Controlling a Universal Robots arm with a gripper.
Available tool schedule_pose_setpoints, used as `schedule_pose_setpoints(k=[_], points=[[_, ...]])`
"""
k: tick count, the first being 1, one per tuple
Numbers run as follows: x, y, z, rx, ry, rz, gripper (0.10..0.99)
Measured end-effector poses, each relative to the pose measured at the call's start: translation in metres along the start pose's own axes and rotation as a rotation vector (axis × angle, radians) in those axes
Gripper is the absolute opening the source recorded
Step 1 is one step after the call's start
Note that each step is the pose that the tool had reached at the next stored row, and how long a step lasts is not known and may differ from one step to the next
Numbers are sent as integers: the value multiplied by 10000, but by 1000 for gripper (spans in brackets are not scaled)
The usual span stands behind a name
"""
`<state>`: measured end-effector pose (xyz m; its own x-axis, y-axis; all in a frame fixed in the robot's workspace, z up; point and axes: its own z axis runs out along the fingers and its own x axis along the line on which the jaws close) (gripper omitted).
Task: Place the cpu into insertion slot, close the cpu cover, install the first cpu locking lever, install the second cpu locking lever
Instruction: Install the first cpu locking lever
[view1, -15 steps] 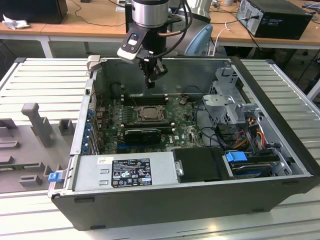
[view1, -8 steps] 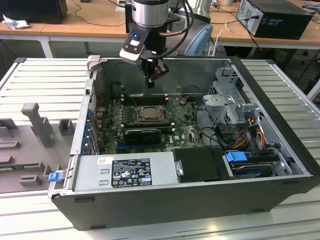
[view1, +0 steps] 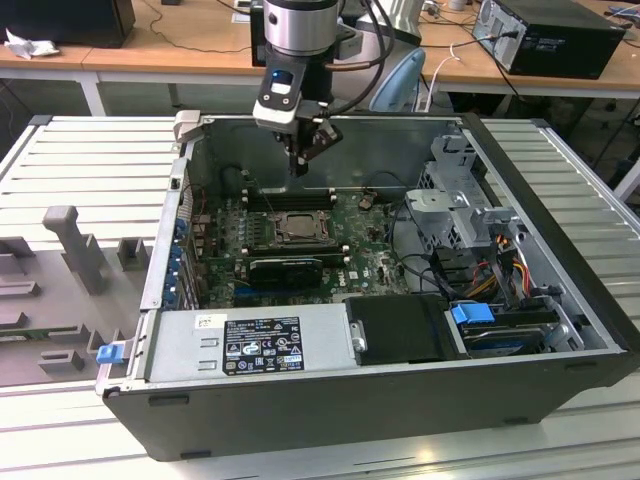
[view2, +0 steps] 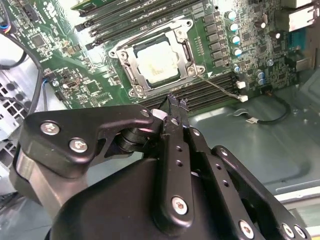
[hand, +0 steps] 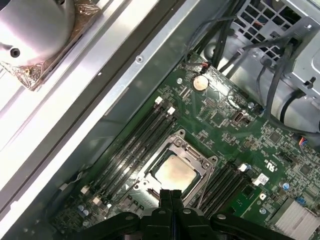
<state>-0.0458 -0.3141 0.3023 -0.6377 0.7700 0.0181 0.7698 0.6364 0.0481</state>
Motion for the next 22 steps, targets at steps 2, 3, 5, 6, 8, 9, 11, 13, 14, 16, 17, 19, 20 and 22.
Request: schedule_pose_setpoints(k=[2,3,5,6,8,9,11,13,14,16,17,19,20,22], points=[[0,0,0,3,9,-186,106],[0,0,0,4,15,-313,106],[0,0,0,8,22,-457,106],[0,0,0,8,25,-520,106],[0,0,0,13,37,-744,106],[0,0,0,15,43,-877,106],[0,0,0,19,51,-1050,106],[0,0,0,22,60,-1252,106],[0,0,0,24,64,-1329,106],[0,0,0,26,70,-1443,106],[0,0,0,27,73,-1507,106],[0,0,0,28,77,-1596,106],[0,0,0,30,80,-1662,106],[0,0,0,31,84,-1736,106]])
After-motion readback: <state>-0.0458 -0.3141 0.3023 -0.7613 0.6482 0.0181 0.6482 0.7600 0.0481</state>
